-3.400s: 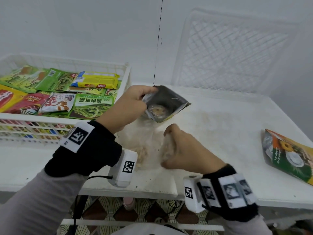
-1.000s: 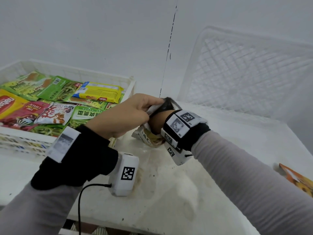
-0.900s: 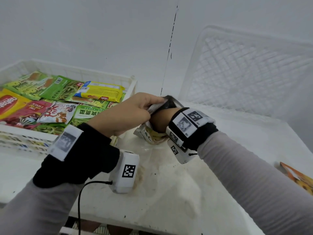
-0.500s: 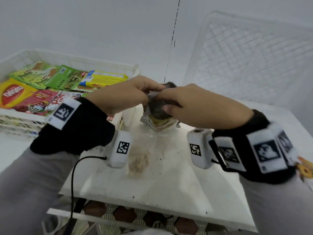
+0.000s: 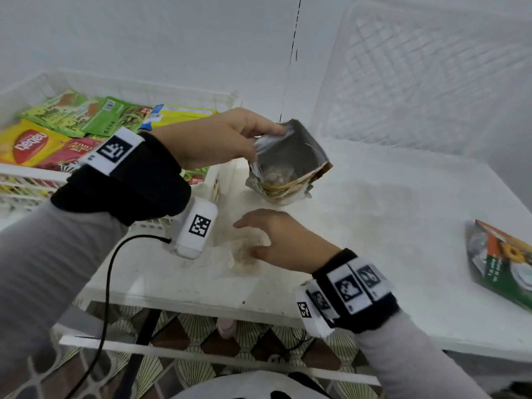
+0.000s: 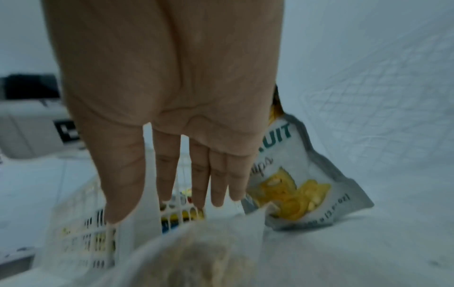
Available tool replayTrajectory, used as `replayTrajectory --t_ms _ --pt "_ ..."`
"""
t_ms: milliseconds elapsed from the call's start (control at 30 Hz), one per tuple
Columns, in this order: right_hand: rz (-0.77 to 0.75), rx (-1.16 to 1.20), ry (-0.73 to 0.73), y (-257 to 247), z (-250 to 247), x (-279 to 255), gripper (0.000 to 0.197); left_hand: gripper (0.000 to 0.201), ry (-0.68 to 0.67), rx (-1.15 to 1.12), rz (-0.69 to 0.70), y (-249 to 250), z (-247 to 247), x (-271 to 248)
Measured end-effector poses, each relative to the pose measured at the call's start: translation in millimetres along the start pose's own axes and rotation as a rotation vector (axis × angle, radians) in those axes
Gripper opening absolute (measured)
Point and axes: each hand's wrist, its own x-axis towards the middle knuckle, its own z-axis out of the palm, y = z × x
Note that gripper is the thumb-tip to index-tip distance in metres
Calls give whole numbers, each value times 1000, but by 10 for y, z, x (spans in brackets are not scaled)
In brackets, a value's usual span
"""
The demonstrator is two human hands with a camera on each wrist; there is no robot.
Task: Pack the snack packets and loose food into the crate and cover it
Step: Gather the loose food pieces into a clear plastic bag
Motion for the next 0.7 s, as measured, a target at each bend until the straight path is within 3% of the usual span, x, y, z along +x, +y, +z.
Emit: replayTrajectory --t_ms 200,400,467,533,700 --pt "122 -27 -223 66 210 328 83 64 -22 43 -4 29 62 -119" --pt "236 -165 -340 117 227 556 107 63 40 16 -18 28 157 -158" --pt "239 -152 -365 97 223 569 97 63 65 -2 -18 22 173 -152" --pt "209 -184 -338 59 239 523 76 64 87 -6 -19 23 183 -135" --pt "138 -105 -54 8 131 107 46 65 171 -81 -18 40 239 -69"
